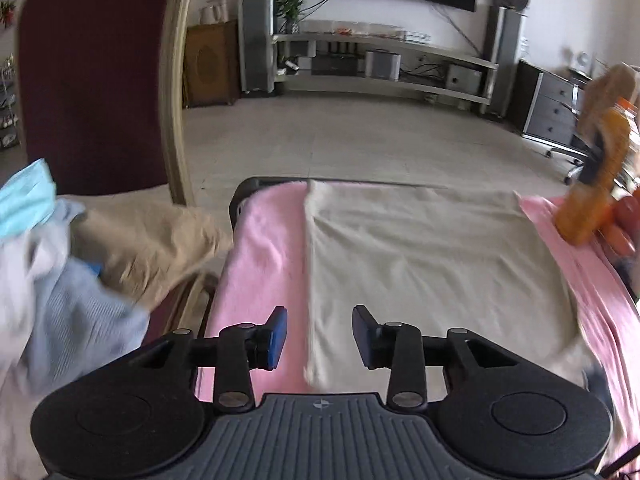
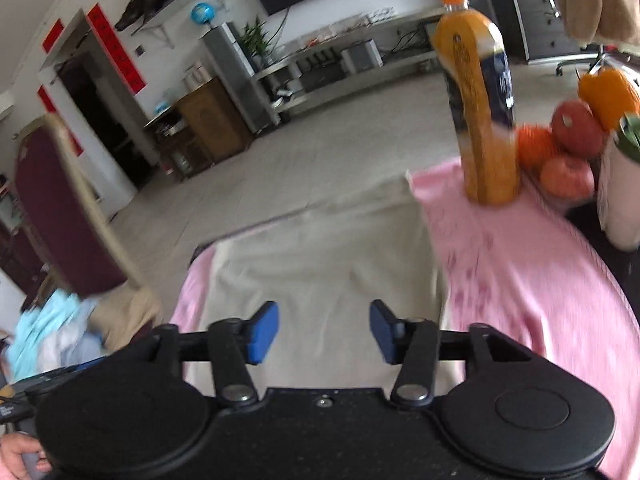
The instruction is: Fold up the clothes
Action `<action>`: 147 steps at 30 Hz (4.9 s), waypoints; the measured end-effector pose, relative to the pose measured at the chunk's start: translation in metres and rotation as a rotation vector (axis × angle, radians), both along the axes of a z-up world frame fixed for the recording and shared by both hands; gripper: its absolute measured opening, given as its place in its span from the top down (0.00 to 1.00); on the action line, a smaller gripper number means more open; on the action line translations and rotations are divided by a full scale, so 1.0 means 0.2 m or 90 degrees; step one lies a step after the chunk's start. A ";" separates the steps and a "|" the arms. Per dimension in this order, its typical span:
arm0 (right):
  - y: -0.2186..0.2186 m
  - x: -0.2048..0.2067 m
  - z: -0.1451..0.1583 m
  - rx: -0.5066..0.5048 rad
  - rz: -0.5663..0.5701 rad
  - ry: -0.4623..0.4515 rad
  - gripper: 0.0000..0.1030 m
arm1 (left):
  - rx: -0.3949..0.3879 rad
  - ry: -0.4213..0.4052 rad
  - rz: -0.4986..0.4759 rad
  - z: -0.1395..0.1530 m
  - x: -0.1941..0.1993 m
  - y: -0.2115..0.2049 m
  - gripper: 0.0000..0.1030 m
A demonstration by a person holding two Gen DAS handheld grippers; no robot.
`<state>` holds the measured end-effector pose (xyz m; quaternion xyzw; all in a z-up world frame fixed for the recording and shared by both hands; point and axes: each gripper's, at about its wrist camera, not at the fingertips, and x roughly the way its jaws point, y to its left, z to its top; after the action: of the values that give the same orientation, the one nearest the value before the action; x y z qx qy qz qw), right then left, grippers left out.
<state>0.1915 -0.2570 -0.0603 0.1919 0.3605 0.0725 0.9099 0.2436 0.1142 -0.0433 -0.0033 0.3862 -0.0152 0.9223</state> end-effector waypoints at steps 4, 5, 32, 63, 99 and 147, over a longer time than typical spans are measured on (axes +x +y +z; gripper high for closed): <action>-0.05 0.36 -0.11 -0.034 -0.032 0.004 0.49 | -0.013 0.026 0.019 -0.13 0.36 0.02 0.68; -0.07 0.46 -0.16 -0.040 -0.045 0.008 0.52 | -0.019 0.027 0.025 -0.17 0.44 0.02 0.68; -0.26 1.43 -0.80 0.006 -0.103 0.047 0.84 | 0.018 -0.019 0.019 -0.63 1.33 -0.09 0.93; -0.12 -0.46 -0.06 -0.109 -0.070 -0.040 0.94 | 0.003 -0.075 0.066 -0.08 -0.52 -0.06 0.91; -0.33 -0.56 -0.55 0.129 -0.131 0.144 0.65 | -0.218 0.193 0.152 -0.58 -0.71 0.19 0.76; -0.46 -0.56 -0.62 0.339 -0.190 0.156 0.94 | -0.326 0.033 0.116 -0.38 -0.82 0.29 0.99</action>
<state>0.0788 -0.3487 -0.1846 0.4813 0.4033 0.0061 0.7783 0.0787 0.1727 -0.1201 -0.2717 0.3916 -0.0296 0.8786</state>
